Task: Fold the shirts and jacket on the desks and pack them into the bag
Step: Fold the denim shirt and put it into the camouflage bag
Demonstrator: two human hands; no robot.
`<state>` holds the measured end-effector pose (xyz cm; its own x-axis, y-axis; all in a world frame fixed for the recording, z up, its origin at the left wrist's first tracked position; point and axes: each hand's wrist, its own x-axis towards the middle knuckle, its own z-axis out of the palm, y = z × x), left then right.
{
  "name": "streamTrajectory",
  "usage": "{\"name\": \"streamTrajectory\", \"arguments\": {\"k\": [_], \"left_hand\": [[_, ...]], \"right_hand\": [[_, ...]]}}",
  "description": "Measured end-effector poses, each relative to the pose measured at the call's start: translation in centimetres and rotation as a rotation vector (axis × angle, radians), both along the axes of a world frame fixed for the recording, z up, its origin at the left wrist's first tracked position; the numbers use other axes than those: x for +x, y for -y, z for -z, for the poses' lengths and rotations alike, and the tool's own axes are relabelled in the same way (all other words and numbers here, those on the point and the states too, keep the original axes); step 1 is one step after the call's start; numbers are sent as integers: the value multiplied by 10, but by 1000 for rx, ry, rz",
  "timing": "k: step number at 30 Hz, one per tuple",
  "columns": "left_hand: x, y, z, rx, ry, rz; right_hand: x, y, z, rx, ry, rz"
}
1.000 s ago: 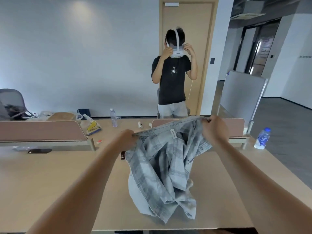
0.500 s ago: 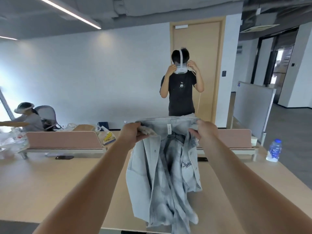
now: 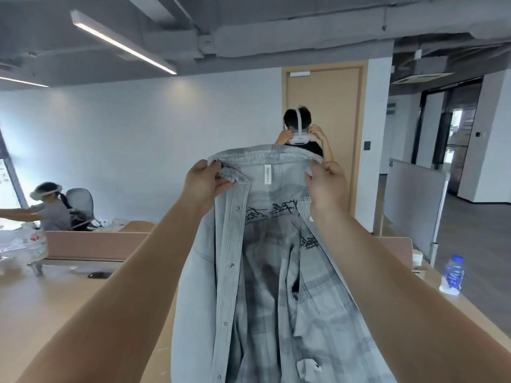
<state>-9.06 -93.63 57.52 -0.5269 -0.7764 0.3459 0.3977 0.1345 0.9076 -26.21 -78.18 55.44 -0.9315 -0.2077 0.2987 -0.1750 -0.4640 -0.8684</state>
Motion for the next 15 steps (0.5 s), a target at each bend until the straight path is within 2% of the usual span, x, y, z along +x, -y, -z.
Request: {"name": "streamTrajectory", "arguments": {"k": [6,10,12,15], "left_hand": [[-11,29,32,-10,128,40],[-27,51,56,46,177,140],[-41,58,74,97,199,172],[-62,72,113,181,253,177]], "right_hand": [[-19,21,34,27,48,6],[-22,33,48,97,100,141],[-27,44,60,177,88,223],[-32,68,89,384,144,214]]}}
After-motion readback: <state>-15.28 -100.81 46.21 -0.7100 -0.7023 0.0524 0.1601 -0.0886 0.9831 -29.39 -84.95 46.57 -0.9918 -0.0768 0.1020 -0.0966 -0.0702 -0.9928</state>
